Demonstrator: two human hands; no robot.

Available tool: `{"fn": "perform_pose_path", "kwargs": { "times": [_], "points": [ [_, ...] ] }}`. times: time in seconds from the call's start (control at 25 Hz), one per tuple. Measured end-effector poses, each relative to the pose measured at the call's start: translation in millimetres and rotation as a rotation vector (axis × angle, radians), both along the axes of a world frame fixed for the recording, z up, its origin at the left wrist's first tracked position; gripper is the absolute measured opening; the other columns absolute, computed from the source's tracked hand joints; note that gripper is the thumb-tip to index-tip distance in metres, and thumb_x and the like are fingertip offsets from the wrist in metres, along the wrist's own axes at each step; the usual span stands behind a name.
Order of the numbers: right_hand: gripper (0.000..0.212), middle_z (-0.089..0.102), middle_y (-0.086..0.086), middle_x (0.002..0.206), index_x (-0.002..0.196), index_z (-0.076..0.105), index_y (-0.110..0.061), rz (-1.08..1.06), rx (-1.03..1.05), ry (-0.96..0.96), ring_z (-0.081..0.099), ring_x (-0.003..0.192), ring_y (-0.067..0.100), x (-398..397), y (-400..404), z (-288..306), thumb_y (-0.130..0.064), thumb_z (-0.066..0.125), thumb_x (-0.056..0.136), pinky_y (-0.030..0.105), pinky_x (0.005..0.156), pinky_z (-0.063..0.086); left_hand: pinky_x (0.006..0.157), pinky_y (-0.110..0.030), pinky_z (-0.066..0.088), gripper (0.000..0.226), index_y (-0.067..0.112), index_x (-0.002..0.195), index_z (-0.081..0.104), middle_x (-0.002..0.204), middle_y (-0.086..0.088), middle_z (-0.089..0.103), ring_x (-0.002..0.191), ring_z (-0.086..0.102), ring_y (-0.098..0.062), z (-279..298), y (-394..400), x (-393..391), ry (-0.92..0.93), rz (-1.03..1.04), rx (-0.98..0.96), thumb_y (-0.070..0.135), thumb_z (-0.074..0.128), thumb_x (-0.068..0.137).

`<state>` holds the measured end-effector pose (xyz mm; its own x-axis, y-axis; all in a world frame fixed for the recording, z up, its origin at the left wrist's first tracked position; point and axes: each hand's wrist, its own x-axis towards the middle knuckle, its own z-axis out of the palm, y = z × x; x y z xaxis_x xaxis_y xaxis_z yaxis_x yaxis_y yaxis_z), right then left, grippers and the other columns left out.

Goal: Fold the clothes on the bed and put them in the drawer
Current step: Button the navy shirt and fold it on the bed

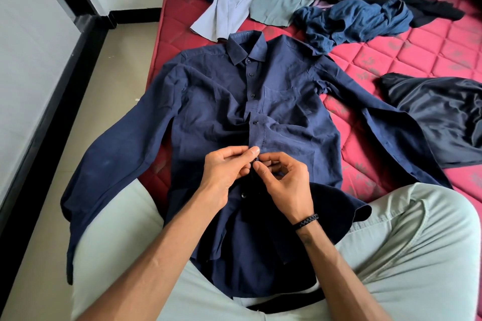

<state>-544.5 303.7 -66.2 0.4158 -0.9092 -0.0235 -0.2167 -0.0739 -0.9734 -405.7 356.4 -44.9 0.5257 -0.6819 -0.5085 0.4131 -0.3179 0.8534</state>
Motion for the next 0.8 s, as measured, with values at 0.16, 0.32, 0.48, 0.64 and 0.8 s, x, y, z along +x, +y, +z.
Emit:
{"fn": "perform_pose_path", "kwargs": {
  "times": [0.16, 0.32, 0.48, 0.64, 0.8],
  "points": [
    [0.013, 0.077, -0.007, 0.086, 0.097, 0.076, -0.022, -0.010, 0.013, 0.006, 0.072, 0.077, 0.014, -0.4, -1.5, -1.3, -0.026, 0.083, 0.086, 0.026, 0.070, 0.060, 0.078, -0.023, 0.058, 0.032, 0.009, 0.107, 0.077, 0.087, -0.007, 0.079, 0.072, 0.062, -0.010, -3.1, 0.0, 1.0, -0.037, 0.003, -0.012, 0.023, 0.089, 0.080],
    [0.013, 0.077, -0.006, 0.085, 0.096, 0.076, -0.023, -0.007, 0.026, 0.013, 0.073, 0.077, 0.015, -0.2, -3.1, -2.2, -0.025, 0.084, 0.086, 0.030, 0.071, 0.062, 0.080, -0.023, 0.056, 0.029, 0.011, 0.101, 0.080, 0.084, -0.004, 0.075, 0.072, 0.059, -0.011, -10.4, 0.4, 2.7, -0.017, -0.001, -0.007, 0.027, 0.089, 0.079],
    [0.013, 0.078, -0.003, 0.086, 0.096, 0.076, -0.019, 0.023, 0.095, -0.033, 0.074, 0.078, 0.018, -0.4, -4.5, -2.2, -0.023, 0.083, 0.086, 0.033, 0.072, 0.062, 0.071, -0.020, 0.052, 0.022, 0.009, 0.097, 0.081, 0.079, -0.002, 0.069, 0.063, 0.055, -0.007, -12.7, -1.4, 1.0, 0.113, 0.064, -0.019, 0.020, 0.088, 0.079],
    [0.012, 0.078, 0.003, 0.085, 0.096, 0.077, -0.014, 0.038, 0.146, -0.087, 0.075, 0.077, 0.025, 1.4, -4.7, -2.6, -0.019, 0.082, 0.087, 0.035, 0.070, 0.063, 0.067, -0.018, 0.051, 0.015, 0.010, 0.093, 0.080, 0.078, 0.001, 0.070, 0.059, 0.054, -0.004, -13.9, -1.7, 0.8, 0.241, 0.105, -0.020, 0.015, 0.086, 0.080],
    [0.014, 0.077, 0.007, 0.084, 0.094, 0.077, -0.008, 0.046, 0.220, -0.153, 0.071, 0.070, 0.023, -0.6, -3.9, -2.1, -0.021, 0.080, 0.089, 0.034, 0.069, 0.061, 0.069, -0.019, 0.055, 0.016, 0.015, 0.095, 0.079, 0.080, 0.003, 0.076, 0.067, 0.064, -0.005, -15.8, -3.2, 0.9, -0.143, 0.017, -0.015, 0.023, 0.085, 0.083]
  ]
}}
